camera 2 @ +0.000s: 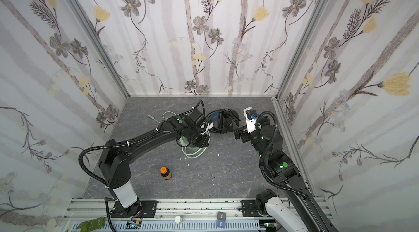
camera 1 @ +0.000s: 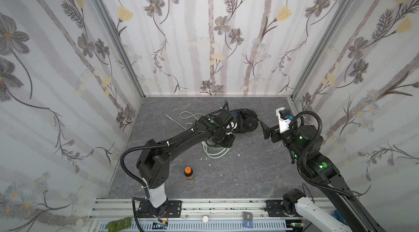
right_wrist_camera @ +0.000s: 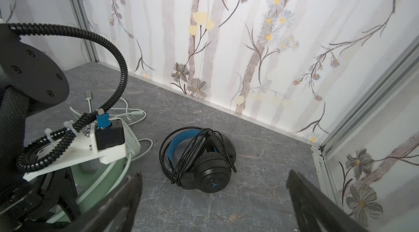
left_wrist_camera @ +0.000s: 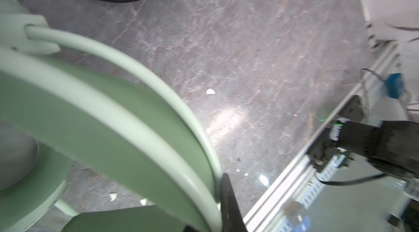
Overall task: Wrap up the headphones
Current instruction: 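Lift the pale green headset with the left gripper while the right draws back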
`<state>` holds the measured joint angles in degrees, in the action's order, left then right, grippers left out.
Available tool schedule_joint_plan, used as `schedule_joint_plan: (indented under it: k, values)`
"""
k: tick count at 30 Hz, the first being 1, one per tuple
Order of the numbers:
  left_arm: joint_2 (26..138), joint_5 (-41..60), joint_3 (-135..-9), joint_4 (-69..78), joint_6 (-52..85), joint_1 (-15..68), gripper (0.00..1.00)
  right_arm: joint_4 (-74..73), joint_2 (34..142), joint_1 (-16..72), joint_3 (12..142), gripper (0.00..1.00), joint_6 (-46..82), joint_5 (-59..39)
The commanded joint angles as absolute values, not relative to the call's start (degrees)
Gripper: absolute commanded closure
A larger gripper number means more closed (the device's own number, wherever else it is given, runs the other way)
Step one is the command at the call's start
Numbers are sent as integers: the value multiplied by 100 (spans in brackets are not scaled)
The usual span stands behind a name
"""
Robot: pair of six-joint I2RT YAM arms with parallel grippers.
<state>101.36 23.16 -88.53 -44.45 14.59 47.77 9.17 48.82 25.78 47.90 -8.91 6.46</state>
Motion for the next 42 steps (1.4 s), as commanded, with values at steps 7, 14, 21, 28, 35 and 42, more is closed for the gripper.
schedule_joint_plan:
  k: [7,14,21,28,35,42]
  values:
    - [10042,4990,-9610,-4294,2058,4781,100,394,3760,2571,3917,0,-1574,-329]
    - [10401,5889,-9313,-3201,2860,4737,100,488,3652,2569,3711,0,-1640,-598]
    - [10657,6498,-8722,-1696,3766,4673,100,605,3626,2574,3631,0,-1718,-440]
    - [10679,6512,-8140,-1684,3723,4188,86,537,3730,2575,3630,0,-1747,-532]
    - [10414,6267,-7821,-2033,3340,3622,57,457,3982,2572,3812,0,-1764,-575]
    - [10160,5876,-7787,-2566,2868,3066,52,425,4229,2575,3820,0,-1722,-523]
